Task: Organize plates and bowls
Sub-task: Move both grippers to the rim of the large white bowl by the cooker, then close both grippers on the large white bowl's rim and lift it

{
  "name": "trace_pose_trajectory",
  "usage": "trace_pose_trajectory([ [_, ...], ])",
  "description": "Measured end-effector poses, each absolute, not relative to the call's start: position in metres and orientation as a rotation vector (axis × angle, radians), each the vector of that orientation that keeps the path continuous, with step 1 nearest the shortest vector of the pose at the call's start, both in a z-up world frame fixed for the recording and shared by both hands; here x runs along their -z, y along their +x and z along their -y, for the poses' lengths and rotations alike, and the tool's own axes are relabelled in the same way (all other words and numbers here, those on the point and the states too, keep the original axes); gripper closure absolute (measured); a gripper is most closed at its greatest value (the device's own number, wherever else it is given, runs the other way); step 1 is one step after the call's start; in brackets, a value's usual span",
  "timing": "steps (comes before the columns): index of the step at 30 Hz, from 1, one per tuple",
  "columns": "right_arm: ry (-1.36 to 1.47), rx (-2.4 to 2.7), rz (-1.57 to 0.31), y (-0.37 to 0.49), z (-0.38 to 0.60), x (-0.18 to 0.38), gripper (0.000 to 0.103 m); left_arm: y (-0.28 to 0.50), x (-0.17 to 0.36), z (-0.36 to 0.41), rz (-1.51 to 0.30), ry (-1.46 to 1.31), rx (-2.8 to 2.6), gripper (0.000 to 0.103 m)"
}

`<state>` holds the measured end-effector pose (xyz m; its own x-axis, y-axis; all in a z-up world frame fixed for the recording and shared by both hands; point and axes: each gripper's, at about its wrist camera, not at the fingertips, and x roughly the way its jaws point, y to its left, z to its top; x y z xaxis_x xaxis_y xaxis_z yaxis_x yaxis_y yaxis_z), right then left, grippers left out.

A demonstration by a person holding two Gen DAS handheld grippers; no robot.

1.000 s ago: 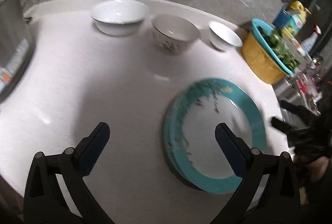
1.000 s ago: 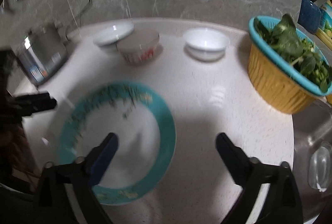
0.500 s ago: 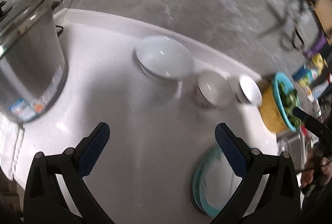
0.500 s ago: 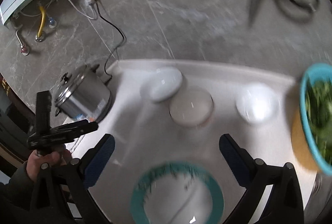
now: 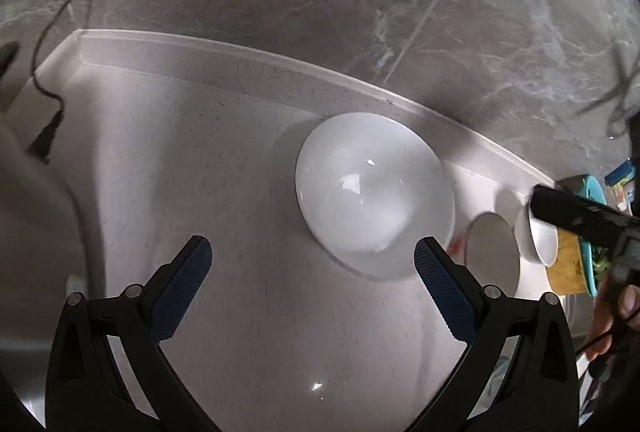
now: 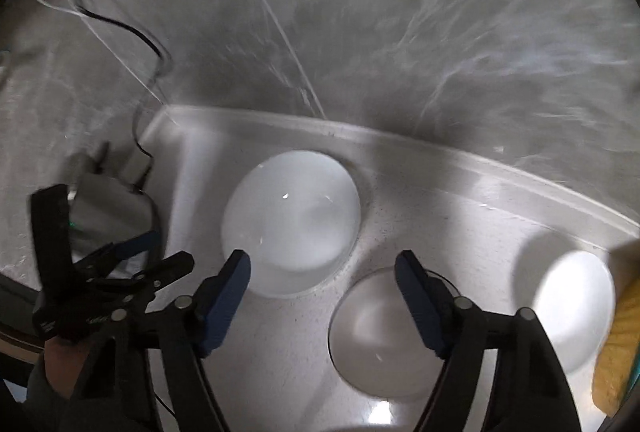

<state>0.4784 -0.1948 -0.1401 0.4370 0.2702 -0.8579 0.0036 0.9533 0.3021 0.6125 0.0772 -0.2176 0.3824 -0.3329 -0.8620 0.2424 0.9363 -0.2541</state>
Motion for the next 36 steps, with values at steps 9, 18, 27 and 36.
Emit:
trace_pose_trajectory([
  [9,0.268,-0.111,-1.248,0.529,0.189,0.197,0.034,0.660,0.265,-0.069,-1.204,-0.106,0.406,0.009],
  [18,0.277,-0.109,-1.319,0.551,0.191,0.220,0.034,0.686,0.282,-0.064,-1.250,-0.111,0.436,0.036],
  [27,0.278,-0.115,-1.388,0.553,0.196,0.234,0.074,0.694,0.299,-0.059,-1.289,-0.129,0.481,0.089],
  [36,0.294,-0.104,-1.399,0.550,0.205,0.236,0.094,0.692,0.301,-0.053,-1.290,-0.117,0.478,0.095],
])
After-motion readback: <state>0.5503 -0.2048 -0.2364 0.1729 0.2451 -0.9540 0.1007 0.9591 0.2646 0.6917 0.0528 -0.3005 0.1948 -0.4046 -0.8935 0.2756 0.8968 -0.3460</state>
